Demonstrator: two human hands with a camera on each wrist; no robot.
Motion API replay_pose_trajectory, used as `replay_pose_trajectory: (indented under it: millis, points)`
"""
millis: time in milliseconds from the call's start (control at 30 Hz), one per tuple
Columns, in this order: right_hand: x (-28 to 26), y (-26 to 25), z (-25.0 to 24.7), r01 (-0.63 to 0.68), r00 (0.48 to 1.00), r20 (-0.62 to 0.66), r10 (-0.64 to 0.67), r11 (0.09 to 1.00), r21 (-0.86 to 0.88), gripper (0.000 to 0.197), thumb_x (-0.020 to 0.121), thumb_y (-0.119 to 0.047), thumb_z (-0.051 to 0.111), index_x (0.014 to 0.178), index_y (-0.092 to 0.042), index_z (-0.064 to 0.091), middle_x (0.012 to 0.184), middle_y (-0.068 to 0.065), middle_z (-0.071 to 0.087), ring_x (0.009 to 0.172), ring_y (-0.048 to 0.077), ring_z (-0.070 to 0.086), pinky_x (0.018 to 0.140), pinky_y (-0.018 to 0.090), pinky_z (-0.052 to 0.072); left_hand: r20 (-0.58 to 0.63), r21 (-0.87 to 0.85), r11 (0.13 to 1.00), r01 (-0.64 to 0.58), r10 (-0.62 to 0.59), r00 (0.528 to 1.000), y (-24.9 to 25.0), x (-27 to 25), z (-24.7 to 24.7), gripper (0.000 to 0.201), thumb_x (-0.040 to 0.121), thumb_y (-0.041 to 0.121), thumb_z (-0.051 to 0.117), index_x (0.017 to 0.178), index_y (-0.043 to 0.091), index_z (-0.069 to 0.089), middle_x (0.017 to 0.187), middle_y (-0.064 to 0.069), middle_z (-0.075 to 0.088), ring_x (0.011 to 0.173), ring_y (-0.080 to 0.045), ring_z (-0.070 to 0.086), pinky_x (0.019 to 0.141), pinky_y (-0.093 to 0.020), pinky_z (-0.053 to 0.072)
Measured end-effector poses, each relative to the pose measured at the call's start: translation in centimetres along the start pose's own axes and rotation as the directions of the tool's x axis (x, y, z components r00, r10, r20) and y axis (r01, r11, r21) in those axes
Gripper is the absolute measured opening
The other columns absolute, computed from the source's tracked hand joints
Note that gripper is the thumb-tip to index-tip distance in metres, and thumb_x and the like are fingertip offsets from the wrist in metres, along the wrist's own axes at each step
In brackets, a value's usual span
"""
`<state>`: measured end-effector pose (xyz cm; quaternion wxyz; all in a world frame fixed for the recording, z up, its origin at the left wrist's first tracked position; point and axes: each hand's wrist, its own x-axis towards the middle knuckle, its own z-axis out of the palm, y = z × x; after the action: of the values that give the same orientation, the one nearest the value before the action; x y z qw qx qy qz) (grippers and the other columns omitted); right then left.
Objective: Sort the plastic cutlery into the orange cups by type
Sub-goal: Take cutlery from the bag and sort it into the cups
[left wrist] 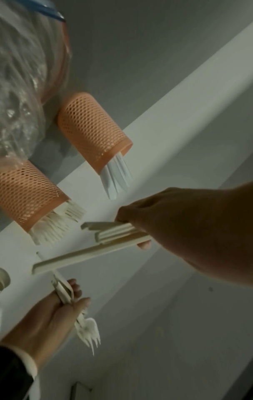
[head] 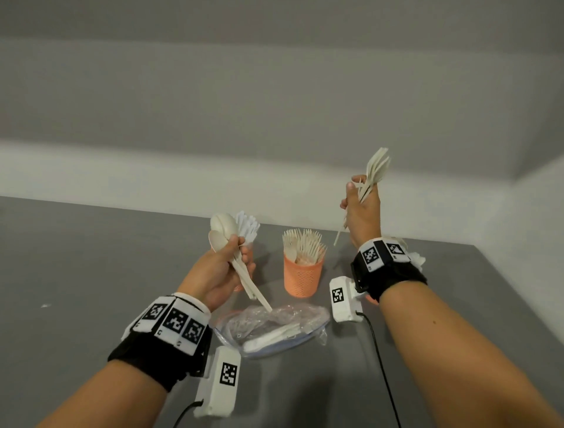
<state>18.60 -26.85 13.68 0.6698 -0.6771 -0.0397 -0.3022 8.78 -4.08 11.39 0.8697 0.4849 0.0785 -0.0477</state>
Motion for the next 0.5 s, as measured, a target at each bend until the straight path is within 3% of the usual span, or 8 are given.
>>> replay_pose_trajectory:
  millis: [100, 267, 333, 433, 500]
  points:
    - [0.3, 1.8, 0.9, -0.019, 0.999, 0.041, 0.019, 1.000, 0.015, 0.007, 0.097, -0.018, 0.045, 0.104, -0.016, 0.045, 0.080, -0.003, 0.048, 0.069, 0.014, 0.049, 0.060, 0.009, 0.047, -0.028, -0.030, 0.999, -0.011, 0.010, 1.000, 0.6, 0.6, 0.1, 0.019, 0.098, 0.023, 0.040, 0.085, 0.013, 0.050, 0.062, 0.003, 0.048, 0.049, -0.006, 0.048, 0.054, -0.020, 0.052]
    - [-0.3, 5.0, 2.2, -0.129, 0.979, 0.161, 0.126, 0.992, 0.009, 0.006, 0.097, -0.020, 0.045, 0.101, -0.016, 0.047, 0.068, 0.000, 0.049, 0.063, 0.012, 0.053, 0.067, 0.021, 0.048, -0.053, -0.022, 1.000, -0.007, 0.006, 0.999, 0.5, 1.5, 0.4, 0.018, 0.098, 0.023, 0.042, 0.086, 0.013, 0.051, 0.064, 0.002, 0.049, 0.050, -0.006, 0.049, 0.054, -0.020, 0.053]
    - [-0.4, 6.3, 2.3, -0.189, 0.965, 0.186, 0.183, 0.982, 0.017, 0.005, 0.096, -0.020, 0.047, 0.094, -0.016, 0.048, 0.065, 0.001, 0.050, 0.063, 0.013, 0.053, 0.068, 0.024, 0.047, -0.064, -0.017, 1.000, 0.008, -0.009, 0.998, 0.2, 2.0, 0.4, 0.017, 0.097, 0.024, 0.043, 0.087, 0.012, 0.052, 0.064, 0.002, 0.050, 0.054, -0.007, 0.049, 0.056, -0.021, 0.054]
    - [-0.2, 7.3, 2.4, -0.255, 0.936, 0.257, 0.241, 0.967, 0.019, 0.016, 0.094, -0.023, 0.053, 0.080, -0.017, 0.049, 0.063, 0.002, 0.055, 0.064, 0.016, 0.055, 0.077, 0.037, 0.048, -0.076, -0.016, 1.000, 0.023, -0.025, 0.997, -0.1, 2.7, 0.6, 0.015, 0.097, 0.023, 0.045, 0.089, 0.013, 0.052, 0.067, 0.001, 0.050, 0.058, -0.009, 0.048, 0.057, -0.023, 0.055]
    - [-0.1, 7.2, 2.4, -0.254, 0.918, 0.313, 0.242, 0.967, -0.001, 0.020, 0.092, -0.024, 0.055, 0.075, -0.017, 0.049, 0.061, 0.003, 0.056, 0.059, 0.013, 0.056, 0.075, 0.039, 0.047, -0.085, -0.020, 1.000, 0.020, -0.022, 0.996, -0.1, 3.1, 0.9, 0.015, 0.097, 0.022, 0.045, 0.087, 0.012, 0.052, 0.067, 0.000, 0.049, 0.059, -0.010, 0.046, 0.061, -0.025, 0.054]
